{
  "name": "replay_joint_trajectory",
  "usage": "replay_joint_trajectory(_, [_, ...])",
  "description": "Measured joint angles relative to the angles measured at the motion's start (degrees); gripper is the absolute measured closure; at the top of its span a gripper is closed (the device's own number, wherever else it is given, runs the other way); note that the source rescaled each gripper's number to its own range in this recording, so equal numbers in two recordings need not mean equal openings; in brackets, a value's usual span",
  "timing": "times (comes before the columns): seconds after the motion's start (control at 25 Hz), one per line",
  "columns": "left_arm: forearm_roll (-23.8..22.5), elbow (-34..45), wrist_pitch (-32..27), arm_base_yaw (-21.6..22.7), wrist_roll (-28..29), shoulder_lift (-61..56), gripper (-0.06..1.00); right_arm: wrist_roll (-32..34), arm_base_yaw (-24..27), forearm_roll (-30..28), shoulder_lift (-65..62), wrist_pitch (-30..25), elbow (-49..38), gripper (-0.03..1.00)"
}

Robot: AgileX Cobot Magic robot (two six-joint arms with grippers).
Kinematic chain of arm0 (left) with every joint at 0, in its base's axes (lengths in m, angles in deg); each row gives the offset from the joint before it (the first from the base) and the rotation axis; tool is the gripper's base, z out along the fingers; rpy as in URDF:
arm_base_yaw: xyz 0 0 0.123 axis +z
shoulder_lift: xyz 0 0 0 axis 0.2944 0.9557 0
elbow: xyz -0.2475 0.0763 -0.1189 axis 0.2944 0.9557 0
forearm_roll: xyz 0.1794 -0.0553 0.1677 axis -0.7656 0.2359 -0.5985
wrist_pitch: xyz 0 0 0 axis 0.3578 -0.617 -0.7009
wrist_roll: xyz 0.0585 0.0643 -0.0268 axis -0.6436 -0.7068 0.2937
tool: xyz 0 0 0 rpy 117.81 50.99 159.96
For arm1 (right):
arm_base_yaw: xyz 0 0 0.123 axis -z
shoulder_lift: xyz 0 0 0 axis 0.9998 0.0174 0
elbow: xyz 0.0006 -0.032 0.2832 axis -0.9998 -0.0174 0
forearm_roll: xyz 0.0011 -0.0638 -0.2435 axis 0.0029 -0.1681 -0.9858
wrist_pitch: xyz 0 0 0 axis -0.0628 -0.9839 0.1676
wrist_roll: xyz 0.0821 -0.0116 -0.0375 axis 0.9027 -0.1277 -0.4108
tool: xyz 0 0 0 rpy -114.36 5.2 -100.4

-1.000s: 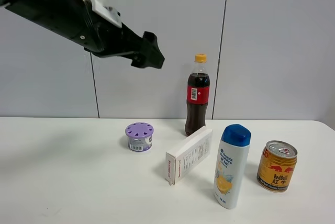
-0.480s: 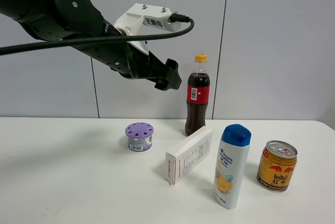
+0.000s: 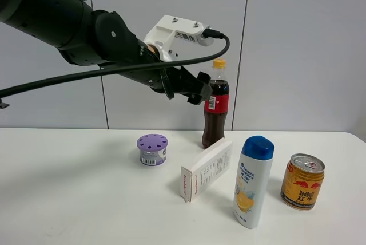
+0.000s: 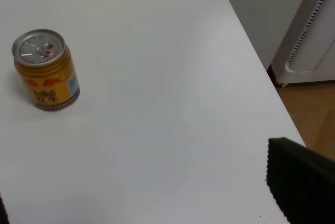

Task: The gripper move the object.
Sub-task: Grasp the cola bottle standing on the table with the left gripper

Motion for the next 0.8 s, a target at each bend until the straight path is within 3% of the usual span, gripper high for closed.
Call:
replay_joint_trajectory(0.52, [-3.05, -5.78, 2.34, -1.75, 9.31, 6.87, -0.06, 0.0, 0.0, 0.0, 0.0, 0.0, 0.0, -0.03])
replay_joint_trajectory(0.8, [-4.46, -10.49, 2.46, -1.75, 10.08, 11.21, -0.06, 0.0, 0.0, 0.0, 0.0, 0.0, 0.0, -0.03])
